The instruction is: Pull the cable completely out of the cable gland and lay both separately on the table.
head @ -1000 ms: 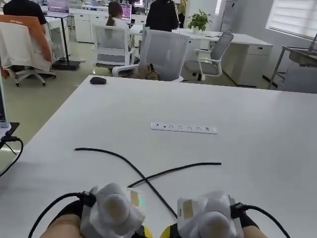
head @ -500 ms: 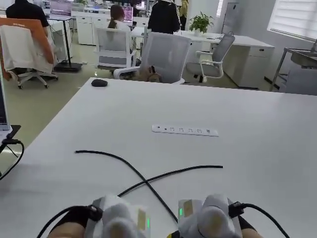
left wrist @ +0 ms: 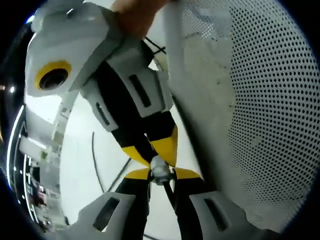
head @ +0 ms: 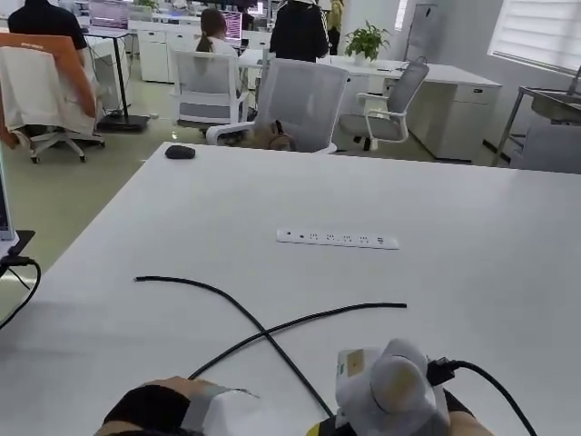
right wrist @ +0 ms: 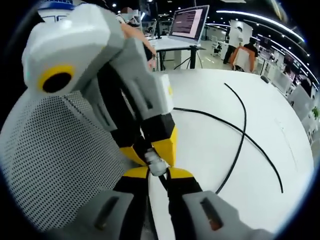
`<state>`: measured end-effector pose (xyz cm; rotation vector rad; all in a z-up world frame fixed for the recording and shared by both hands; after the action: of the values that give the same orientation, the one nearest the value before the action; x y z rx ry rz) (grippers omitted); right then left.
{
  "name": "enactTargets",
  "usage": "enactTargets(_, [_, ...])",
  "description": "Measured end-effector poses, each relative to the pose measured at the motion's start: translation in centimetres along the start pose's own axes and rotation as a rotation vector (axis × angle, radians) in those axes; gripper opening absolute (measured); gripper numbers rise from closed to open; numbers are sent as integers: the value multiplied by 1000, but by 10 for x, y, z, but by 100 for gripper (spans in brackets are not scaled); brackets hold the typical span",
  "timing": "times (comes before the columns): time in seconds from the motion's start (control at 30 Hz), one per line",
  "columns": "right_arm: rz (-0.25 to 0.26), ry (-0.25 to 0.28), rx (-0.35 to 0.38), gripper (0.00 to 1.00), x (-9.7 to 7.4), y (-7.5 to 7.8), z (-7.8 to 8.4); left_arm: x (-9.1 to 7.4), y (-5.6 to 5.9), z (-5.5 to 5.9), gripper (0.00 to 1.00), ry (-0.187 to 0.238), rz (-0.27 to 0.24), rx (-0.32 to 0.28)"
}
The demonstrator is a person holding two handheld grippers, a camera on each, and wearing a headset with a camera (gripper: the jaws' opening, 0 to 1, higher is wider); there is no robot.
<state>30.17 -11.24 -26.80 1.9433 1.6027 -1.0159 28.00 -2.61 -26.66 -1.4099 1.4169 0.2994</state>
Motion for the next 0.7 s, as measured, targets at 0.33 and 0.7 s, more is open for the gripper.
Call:
enactTargets(0.33, [42, -8, -207, 11, 2, -5, -6, -5, -8, 30, 18, 160, 98, -508])
enactTargets(0.7, [56, -30, -334, 11, 7, -11, -6, -7, -2, 37, 18, 221, 184, -780])
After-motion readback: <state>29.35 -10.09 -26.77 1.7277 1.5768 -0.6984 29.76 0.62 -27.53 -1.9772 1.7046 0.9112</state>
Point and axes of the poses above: the centre of the closed fingertips' face, and the gripper's own axes: x roughly forward along the fingers, y roughly to its right, z roughly out of its underside, the point moved 9 cm from there along -x, roughly backward along the fingers, and after that the axes turned 8 degrees about x, right-handed, at the moved point
